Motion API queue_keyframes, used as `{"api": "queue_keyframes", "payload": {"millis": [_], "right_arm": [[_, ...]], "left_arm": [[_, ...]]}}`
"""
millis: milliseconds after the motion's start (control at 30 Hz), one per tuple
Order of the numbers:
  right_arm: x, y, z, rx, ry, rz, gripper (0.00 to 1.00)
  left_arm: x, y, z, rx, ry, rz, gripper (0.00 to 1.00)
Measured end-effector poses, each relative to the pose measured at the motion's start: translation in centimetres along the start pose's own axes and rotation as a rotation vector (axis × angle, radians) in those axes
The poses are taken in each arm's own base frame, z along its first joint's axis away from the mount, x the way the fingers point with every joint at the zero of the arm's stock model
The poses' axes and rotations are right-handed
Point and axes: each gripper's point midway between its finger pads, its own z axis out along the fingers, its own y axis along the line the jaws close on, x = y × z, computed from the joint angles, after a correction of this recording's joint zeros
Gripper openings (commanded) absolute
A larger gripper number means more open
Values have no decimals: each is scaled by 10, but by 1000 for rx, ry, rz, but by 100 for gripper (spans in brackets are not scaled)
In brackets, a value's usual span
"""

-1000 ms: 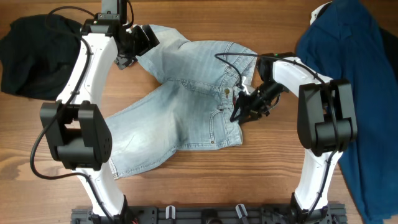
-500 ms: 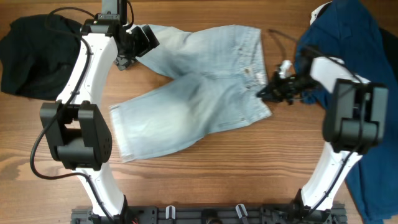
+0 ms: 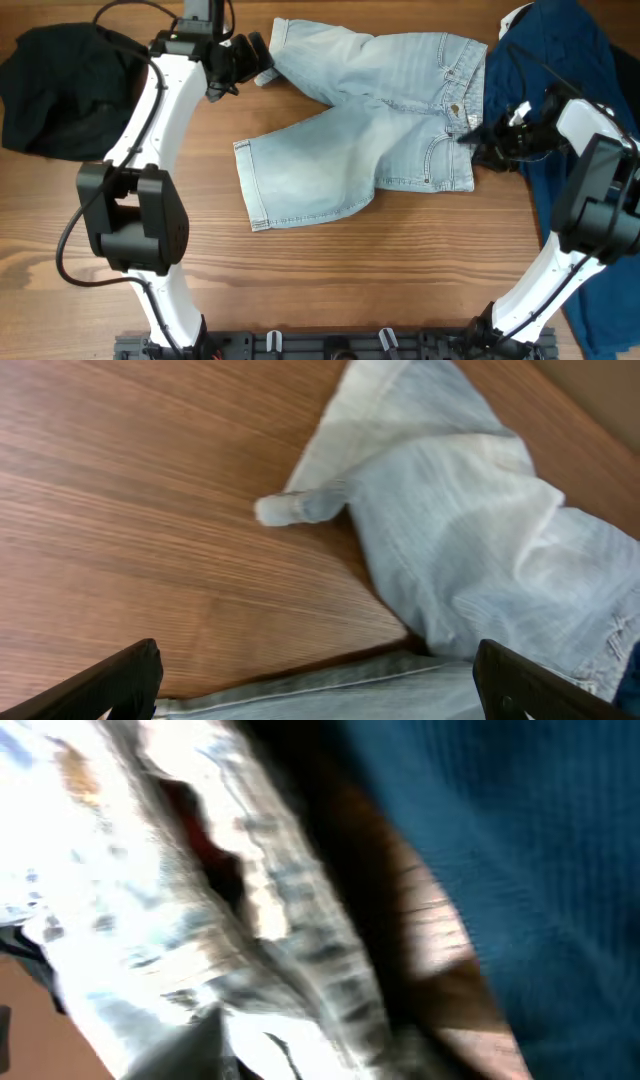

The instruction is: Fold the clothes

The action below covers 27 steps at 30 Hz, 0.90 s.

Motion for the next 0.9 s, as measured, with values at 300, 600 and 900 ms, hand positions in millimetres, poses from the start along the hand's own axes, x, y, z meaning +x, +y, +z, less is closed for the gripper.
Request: {"api": "queue_keyframes", "payload": {"millis": [300, 600, 900], "right_arm": [[-10, -3, -23, 112, -81, -55, 91], [-4, 69, -123, 85, -324, -245, 89], [59, 143, -152, 42, -399, -521, 89]], "left_arm": [[18, 0, 15, -25, 59, 14, 100], [45, 29, 83, -94, 172, -6, 100], [-6, -32, 127, 225, -32, -32, 100]]}}
